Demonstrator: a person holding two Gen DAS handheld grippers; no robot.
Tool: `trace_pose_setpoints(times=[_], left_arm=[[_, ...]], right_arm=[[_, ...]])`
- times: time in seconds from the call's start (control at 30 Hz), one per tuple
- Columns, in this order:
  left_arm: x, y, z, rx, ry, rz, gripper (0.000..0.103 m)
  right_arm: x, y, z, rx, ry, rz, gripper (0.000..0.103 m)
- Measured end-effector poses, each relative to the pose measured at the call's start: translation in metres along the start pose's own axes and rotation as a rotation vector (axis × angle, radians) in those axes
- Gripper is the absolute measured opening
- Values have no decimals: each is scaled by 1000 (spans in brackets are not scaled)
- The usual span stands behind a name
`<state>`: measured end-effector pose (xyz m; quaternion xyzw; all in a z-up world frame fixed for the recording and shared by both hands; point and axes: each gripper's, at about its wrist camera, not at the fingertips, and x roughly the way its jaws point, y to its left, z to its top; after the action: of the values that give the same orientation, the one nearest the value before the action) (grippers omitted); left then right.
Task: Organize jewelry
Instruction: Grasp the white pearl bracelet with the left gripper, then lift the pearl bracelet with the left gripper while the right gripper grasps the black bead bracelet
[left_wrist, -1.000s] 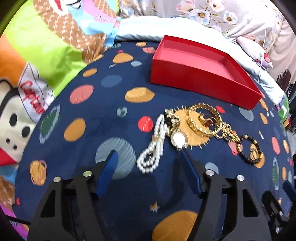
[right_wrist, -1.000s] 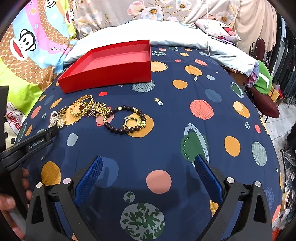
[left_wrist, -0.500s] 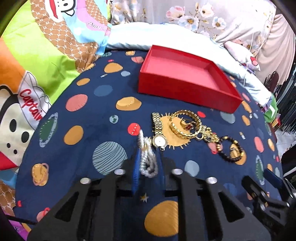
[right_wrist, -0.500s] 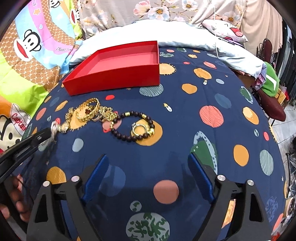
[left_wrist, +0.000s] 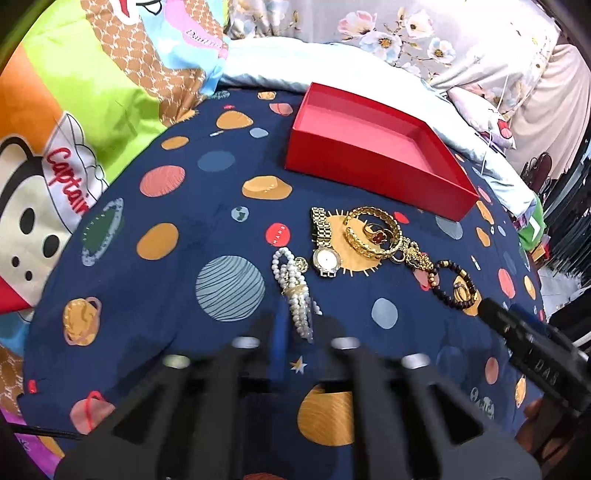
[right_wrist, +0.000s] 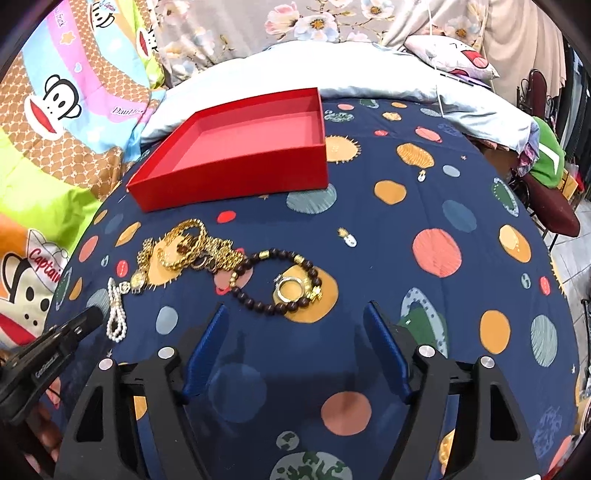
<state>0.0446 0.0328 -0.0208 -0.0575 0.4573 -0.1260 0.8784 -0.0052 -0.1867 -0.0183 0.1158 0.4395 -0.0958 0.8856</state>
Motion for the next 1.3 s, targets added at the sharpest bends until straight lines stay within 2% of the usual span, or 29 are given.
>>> trace_pose_setpoints(times=[0.03, 0.1, 0.13, 0.2, 0.23, 0.3, 0.37, 0.4, 0.47, 0.53, 0.63, 0.77, 0.83, 1.1, 1.3], left_arm=[[2, -1, 1, -4, -3, 6, 59], [8, -6, 2, -2, -10, 18, 61], [12, -9, 2, 9, -4, 11, 60], [22, -14, 3, 27, 13, 15, 46], [27, -16, 3, 32, 25, 18, 36], [30, -18, 4, 44, 11, 49, 29], [31, -16, 5, 36, 15, 47, 17], [30, -14, 6, 31, 17, 40, 15], [28, -11, 6, 23, 21, 30, 14], [23, -8, 5, 21, 13, 29, 14], [14, -6, 5, 16, 2, 16, 14], [2, -7, 7, 18, -15, -3, 14], [-3, -9, 7, 21, -19, -14, 14], [-8, -13, 5, 31, -14, -27, 14], [-11, -16, 5, 39, -17, -31, 14]], right_arm=[[0, 0, -1, 0, 2, 0, 73], [2, 1, -2, 0, 6, 0, 73], [2, 1, -2, -1, 7, -2, 73], [2, 0, -2, -4, 6, -7, 73], [3, 0, -2, -6, 6, -9, 73], [4, -1, 0, -8, 5, -10, 73], [7, -2, 1, -10, 3, -8, 73], [9, -3, 2, -10, 6, -3, 73], [13, -7, 5, -2, 13, 12, 71], [17, -10, 9, 6, 20, 25, 56], [21, -13, 18, 19, 23, 49, 45], [33, -11, 29, 0, 31, 44, 37], [42, -10, 31, -5, 53, 46, 26], [53, -11, 30, -22, 79, 76, 8], [41, -12, 27, -14, 62, 98, 7]])
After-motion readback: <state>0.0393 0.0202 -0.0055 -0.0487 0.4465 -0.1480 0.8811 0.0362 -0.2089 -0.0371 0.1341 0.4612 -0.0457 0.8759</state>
